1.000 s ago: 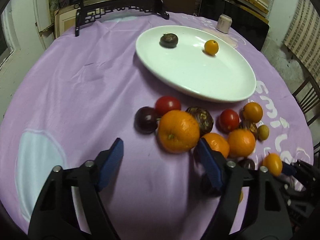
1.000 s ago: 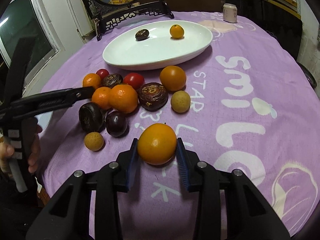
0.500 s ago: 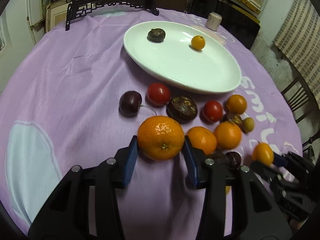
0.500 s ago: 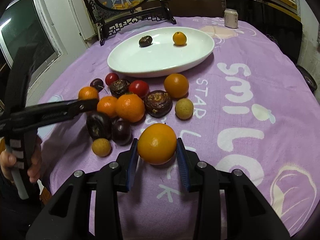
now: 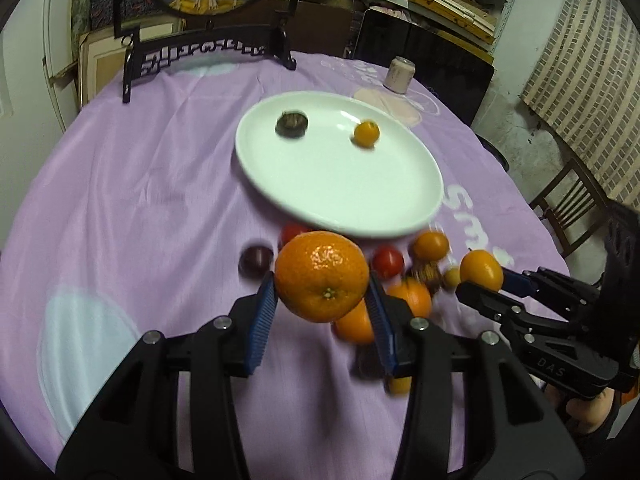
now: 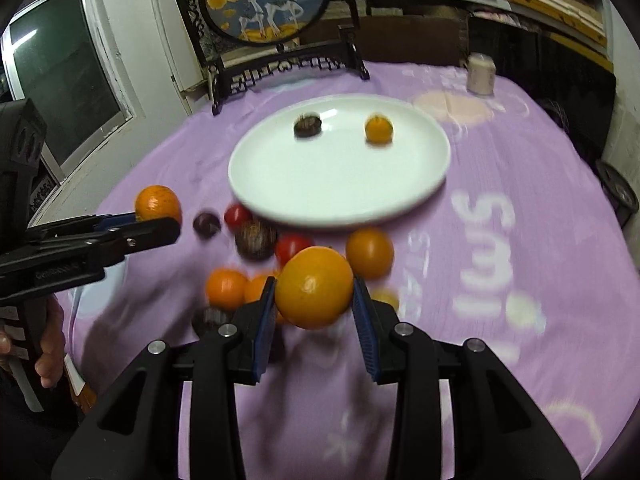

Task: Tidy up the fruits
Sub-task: 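Grasp an orange with the left tool while the right tool grasps another orange, then release both oranges onto the white plate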

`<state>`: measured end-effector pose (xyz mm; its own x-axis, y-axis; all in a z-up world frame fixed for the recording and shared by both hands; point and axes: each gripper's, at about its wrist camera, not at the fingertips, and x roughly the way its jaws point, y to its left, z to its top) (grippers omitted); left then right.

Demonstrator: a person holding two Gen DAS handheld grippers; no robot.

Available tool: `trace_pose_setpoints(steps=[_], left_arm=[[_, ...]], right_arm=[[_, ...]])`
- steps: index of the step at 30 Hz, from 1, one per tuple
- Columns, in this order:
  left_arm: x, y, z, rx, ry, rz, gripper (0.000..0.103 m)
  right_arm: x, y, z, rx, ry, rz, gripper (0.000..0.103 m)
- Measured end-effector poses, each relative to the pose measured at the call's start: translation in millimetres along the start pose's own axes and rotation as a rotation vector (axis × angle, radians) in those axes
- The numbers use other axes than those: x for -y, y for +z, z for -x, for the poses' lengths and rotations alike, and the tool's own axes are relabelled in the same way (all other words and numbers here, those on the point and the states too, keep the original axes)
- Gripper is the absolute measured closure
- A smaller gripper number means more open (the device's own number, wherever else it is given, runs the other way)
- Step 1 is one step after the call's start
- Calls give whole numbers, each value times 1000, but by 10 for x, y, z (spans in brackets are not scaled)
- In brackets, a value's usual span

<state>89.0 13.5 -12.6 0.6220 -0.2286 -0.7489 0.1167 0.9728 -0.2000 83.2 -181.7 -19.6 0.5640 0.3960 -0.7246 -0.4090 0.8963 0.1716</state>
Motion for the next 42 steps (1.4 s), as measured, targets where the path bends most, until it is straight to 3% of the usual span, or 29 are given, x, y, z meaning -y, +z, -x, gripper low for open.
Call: trace_pose_setpoints(steps=[3, 10, 14, 19, 20, 22, 25, 28, 30, 34, 38, 42], left_arm=[[3, 384, -197, 6, 39, -19, 58], [-134, 1278, -1123, -95, 60, 63, 58], [-165, 1320, -1421, -133, 45, 86, 57], [-147, 1325, -1502, -143, 33, 66, 57], [-160, 1335, -1488, -133, 28, 69, 55], [-176, 1347, -1430, -109, 26, 74, 39], [-169, 1349, -1181, -41, 40, 67, 36], [-174, 1234, -812, 13, 26, 76, 34], [-150, 1064, -510, 62, 32, 57, 25], [-87, 530, -94, 123, 49, -1, 19], [-131, -6, -14, 64, 26, 7, 19], [-227, -267, -26, 6, 36, 31, 19]], right_arm=[[64, 303, -129, 8, -16, 15, 65], [327, 1065, -852, -32, -75, 16, 66], [451, 1160, -1169, -79, -75, -3, 66], [469, 1173, -1300, -98, -63, 3, 65], [467, 1176, -1310, -95, -62, 3, 64], [470, 1185, -1255, -54, -81, 6, 54], [462, 1160, -1050, 2, -115, 1, 54], [476, 1031, -729, 33, -126, -21, 53], [471, 876, -472, 50, -120, -30, 44], [370, 364, 17, 58, -101, -28, 43], [236, -31, 172, 4, -77, -34, 42], [83, -214, 158, -45, -55, -15, 42]])
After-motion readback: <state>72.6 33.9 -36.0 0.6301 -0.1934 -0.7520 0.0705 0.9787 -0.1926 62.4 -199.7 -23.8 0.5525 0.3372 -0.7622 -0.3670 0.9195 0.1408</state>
